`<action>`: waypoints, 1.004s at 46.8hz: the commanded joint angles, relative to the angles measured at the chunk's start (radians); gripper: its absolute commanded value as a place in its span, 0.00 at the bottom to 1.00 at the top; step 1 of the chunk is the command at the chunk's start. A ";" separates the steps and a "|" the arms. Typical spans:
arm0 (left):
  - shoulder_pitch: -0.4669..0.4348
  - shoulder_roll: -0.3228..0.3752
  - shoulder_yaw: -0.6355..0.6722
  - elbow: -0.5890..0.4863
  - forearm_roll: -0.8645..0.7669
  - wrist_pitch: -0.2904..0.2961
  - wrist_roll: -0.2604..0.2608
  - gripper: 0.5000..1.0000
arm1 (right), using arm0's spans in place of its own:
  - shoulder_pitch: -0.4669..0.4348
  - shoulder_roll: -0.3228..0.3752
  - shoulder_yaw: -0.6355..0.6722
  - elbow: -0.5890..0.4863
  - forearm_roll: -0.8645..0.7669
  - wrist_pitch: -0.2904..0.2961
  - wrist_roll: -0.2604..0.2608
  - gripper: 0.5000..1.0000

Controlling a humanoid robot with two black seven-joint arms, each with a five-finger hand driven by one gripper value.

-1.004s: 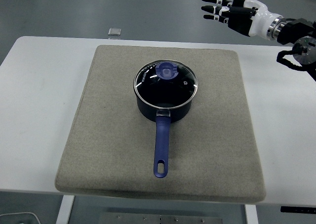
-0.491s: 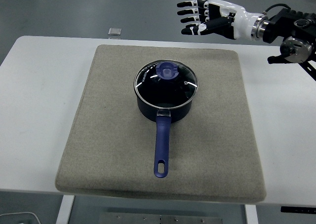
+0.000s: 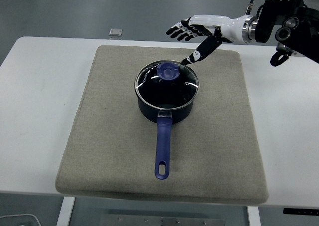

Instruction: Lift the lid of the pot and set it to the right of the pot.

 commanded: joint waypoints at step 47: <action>0.001 0.000 0.000 0.000 0.000 0.000 -0.001 1.00 | 0.151 0.076 -0.230 0.088 -0.206 -0.056 -0.002 0.80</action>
